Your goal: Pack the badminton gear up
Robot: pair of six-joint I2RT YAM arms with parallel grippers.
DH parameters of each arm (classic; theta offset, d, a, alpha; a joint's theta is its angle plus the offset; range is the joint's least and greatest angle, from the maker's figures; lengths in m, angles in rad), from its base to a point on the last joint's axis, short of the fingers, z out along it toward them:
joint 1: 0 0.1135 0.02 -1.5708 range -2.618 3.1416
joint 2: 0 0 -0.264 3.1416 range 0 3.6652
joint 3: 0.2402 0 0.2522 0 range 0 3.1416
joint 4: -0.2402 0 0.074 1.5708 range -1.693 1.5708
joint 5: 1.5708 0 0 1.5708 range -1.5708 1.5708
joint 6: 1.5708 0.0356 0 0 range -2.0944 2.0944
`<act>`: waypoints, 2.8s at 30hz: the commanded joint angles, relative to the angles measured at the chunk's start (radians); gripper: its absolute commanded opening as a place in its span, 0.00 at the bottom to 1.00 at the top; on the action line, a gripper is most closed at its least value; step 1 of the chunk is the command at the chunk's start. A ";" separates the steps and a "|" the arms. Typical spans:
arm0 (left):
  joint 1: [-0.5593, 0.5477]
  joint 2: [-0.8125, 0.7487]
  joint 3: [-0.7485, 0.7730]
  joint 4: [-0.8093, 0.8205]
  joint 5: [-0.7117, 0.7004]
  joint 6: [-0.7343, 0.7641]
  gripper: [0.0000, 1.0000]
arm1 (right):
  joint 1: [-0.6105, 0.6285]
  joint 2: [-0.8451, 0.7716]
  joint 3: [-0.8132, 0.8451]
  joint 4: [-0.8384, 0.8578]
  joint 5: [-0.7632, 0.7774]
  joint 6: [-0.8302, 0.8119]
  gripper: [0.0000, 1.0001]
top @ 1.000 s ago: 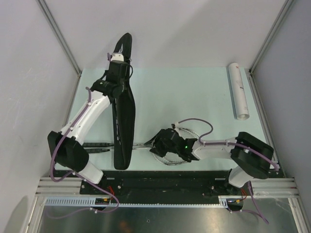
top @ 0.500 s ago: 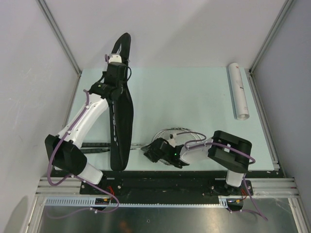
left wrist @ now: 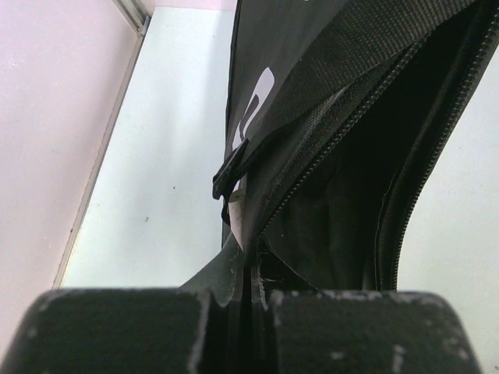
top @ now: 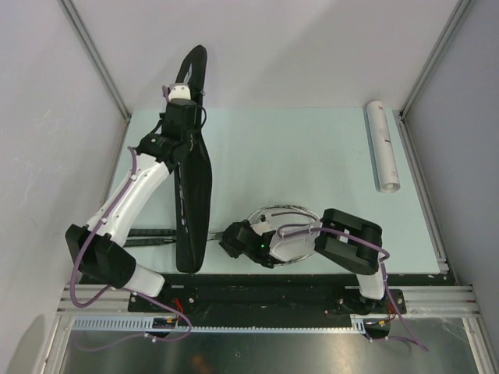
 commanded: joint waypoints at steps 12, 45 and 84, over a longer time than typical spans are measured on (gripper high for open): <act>0.003 -0.069 -0.026 0.085 -0.066 0.019 0.00 | 0.022 0.124 0.109 -0.162 0.086 0.301 0.25; 0.107 0.003 -0.003 0.102 0.075 0.005 0.00 | -0.330 -0.466 -0.003 0.224 0.106 -1.629 0.00; 0.323 0.229 -0.010 0.102 0.461 -0.417 0.00 | -0.472 -0.225 0.548 -0.847 -0.569 -1.727 0.00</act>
